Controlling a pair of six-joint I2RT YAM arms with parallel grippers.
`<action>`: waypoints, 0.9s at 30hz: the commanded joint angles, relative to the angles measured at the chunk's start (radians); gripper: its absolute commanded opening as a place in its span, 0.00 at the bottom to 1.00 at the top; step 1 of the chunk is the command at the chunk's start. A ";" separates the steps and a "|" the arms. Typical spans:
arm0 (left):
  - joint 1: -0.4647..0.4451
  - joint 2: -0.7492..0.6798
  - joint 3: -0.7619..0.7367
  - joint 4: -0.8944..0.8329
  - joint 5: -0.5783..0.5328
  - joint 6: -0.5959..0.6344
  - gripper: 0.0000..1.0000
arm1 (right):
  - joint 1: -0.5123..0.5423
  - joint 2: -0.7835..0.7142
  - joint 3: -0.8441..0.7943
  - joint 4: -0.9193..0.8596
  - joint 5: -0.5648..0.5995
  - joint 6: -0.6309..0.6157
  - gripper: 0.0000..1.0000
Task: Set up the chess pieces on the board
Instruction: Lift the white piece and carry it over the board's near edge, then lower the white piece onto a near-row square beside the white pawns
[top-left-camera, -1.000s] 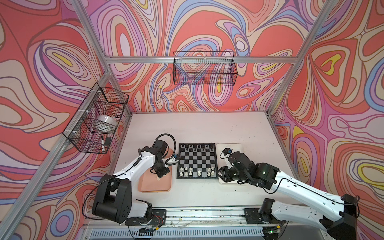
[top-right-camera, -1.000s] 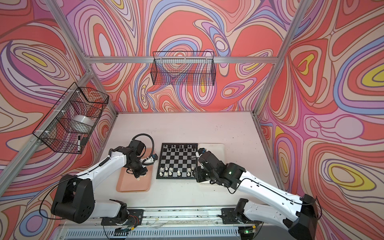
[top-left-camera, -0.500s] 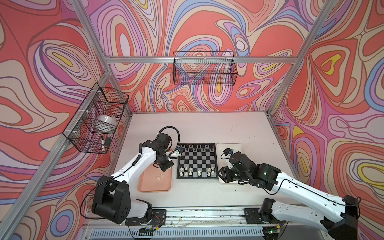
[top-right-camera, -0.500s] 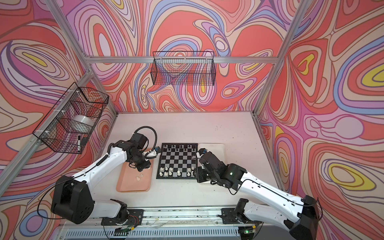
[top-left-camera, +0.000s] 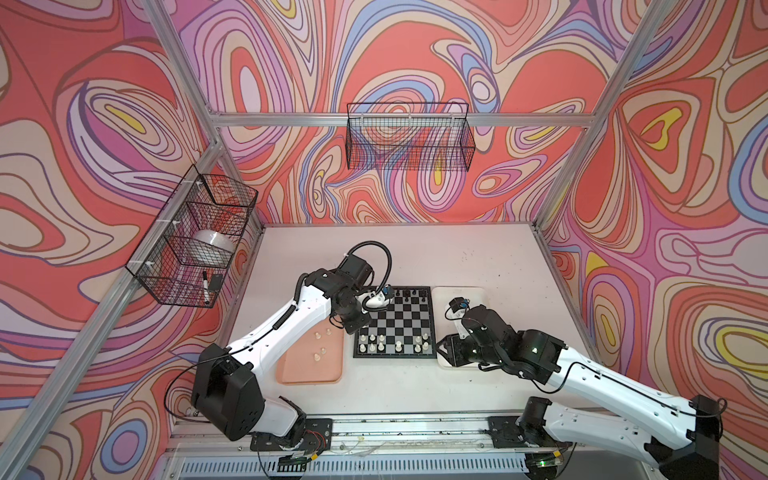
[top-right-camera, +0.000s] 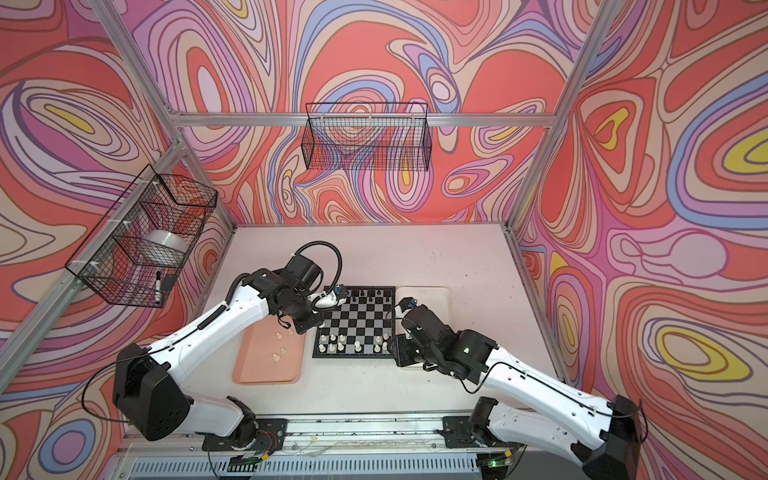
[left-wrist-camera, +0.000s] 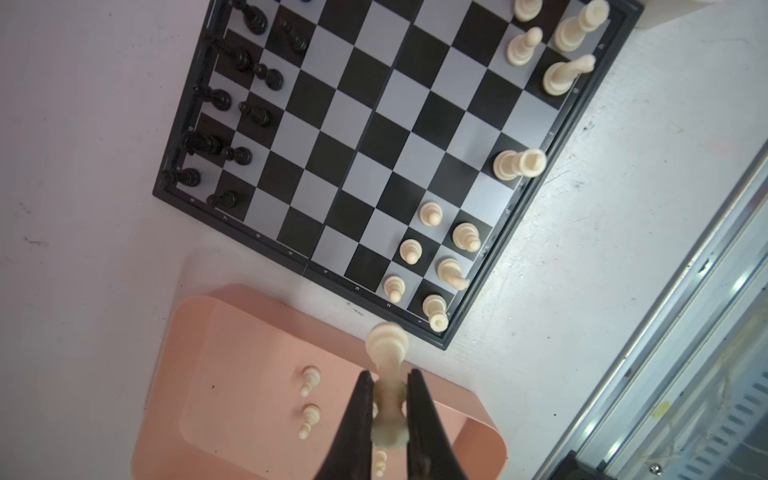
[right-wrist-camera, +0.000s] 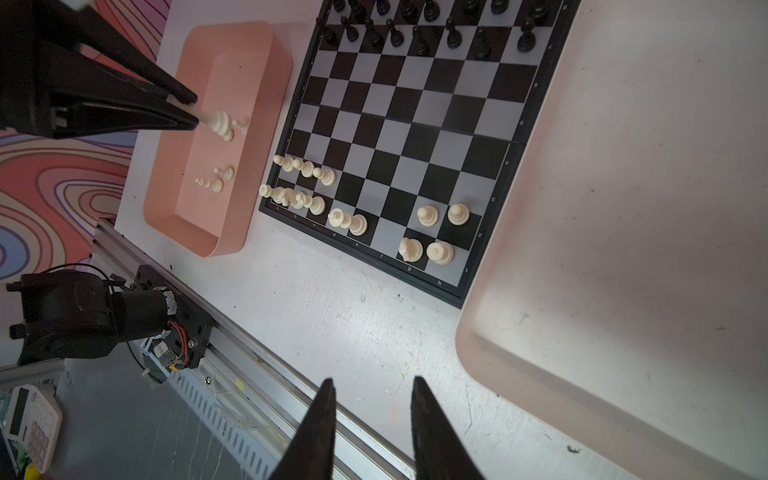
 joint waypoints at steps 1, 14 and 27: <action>-0.037 0.042 0.032 -0.038 -0.015 -0.010 0.15 | -0.005 -0.024 -0.025 -0.004 0.020 0.011 0.31; -0.160 0.136 0.052 0.008 0.000 -0.032 0.14 | -0.004 -0.041 -0.038 -0.010 0.029 0.020 0.31; -0.162 0.158 -0.009 0.061 0.028 -0.032 0.14 | -0.005 -0.043 -0.042 -0.016 0.036 0.026 0.31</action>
